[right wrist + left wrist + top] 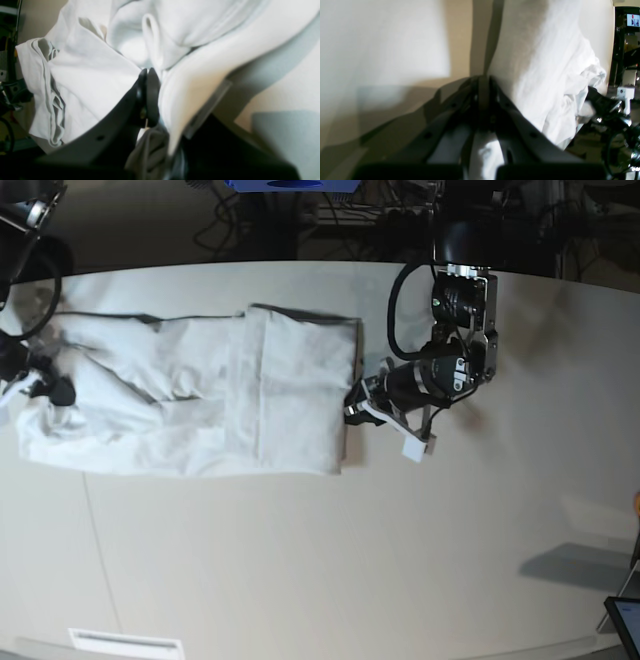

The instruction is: Fold the T-shirt properly

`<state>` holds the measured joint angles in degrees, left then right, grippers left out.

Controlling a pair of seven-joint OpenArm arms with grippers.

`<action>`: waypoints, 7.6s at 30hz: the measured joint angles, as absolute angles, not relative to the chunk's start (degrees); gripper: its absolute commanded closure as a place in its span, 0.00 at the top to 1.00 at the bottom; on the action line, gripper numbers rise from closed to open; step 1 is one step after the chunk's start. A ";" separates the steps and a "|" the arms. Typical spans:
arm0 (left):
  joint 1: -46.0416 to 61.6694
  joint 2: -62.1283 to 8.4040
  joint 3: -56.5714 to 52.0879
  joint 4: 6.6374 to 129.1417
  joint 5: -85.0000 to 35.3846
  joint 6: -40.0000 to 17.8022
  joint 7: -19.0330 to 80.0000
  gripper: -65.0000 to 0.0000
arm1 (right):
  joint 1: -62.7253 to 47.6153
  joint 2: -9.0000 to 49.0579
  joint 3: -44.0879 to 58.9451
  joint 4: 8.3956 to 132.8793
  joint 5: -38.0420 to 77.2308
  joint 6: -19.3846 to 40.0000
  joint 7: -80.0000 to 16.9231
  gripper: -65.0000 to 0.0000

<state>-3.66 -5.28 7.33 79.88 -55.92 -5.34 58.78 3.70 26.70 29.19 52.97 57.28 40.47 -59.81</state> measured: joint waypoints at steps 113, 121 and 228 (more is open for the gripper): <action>-6.52 2.17 10.87 80.42 -55.72 -4.95 60.36 0.00 | -4.80 21.76 -11.92 114.15 17.32 -33.04 -63.00 0.00; -7.66 2.22 10.90 76.60 -56.16 -5.02 60.14 0.00 | -2.24 24.40 -23.14 114.15 17.85 -39.94 -63.75 0.00; -5.54 -6.22 0.84 88.51 -48.64 -4.97 61.25 0.00 | 2.39 23.77 1.21 113.62 57.76 -40.16 -67.51 0.00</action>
<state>-5.54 -6.22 0.84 88.51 -48.64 -4.97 61.25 2.39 23.77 1.21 113.62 57.76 -40.16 -67.51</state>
